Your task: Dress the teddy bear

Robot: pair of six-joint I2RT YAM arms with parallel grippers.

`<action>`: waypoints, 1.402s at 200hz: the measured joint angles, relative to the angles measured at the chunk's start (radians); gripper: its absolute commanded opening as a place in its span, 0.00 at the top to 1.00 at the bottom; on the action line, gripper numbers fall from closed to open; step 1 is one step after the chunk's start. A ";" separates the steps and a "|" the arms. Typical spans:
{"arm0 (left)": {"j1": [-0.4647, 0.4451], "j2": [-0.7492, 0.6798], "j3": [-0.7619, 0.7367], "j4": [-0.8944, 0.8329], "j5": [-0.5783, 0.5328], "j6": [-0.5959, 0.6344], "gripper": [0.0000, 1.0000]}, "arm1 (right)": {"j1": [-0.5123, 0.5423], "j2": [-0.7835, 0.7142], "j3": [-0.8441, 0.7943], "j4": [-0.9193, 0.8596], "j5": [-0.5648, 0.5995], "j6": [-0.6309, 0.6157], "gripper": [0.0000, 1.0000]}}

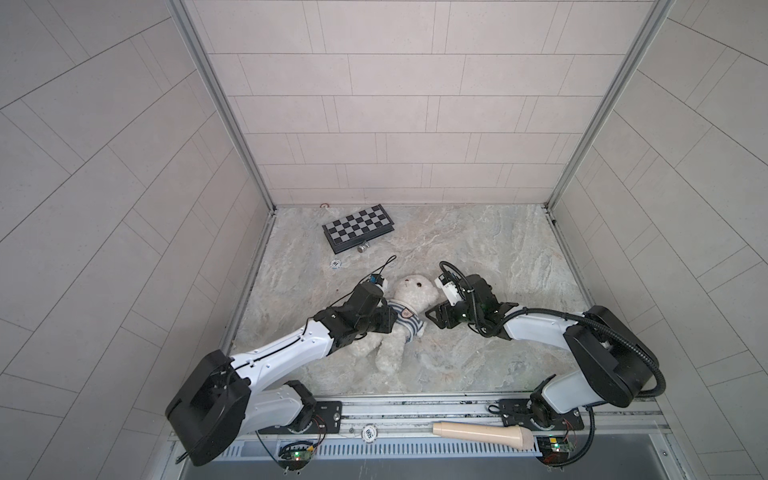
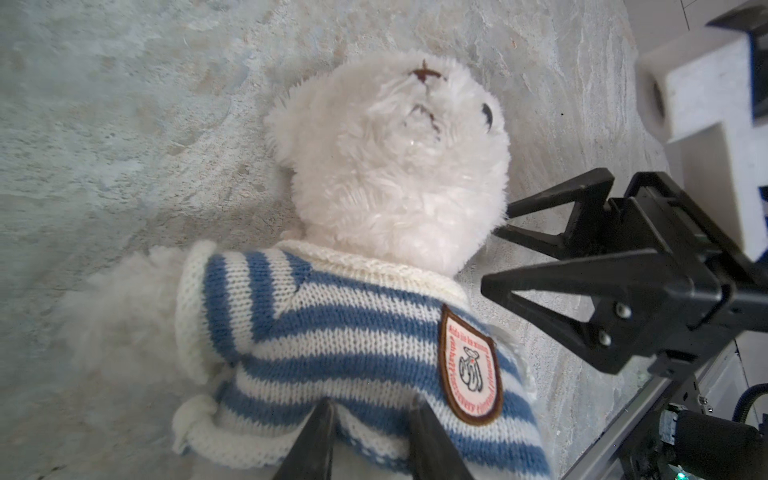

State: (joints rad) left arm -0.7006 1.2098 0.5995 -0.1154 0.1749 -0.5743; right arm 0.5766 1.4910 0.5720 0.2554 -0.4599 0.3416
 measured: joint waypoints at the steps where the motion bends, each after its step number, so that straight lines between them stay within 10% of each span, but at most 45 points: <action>1: 0.002 0.001 0.000 0.000 0.002 0.002 0.67 | 0.003 -0.001 0.000 0.000 0.001 0.000 0.33; 130: 0.111 0.072 -0.005 0.060 0.072 0.122 0.71 | 0.021 -0.272 -0.167 0.039 0.084 0.067 0.31; 280: 0.116 0.101 -0.005 0.084 0.093 0.177 0.72 | -0.074 0.206 0.165 0.146 -0.072 0.043 0.28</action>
State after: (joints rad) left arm -0.5842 1.3106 0.5941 -0.0311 0.2680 -0.3977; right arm 0.5030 1.6974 0.7372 0.4015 -0.5320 0.3847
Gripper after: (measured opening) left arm 0.278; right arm 0.721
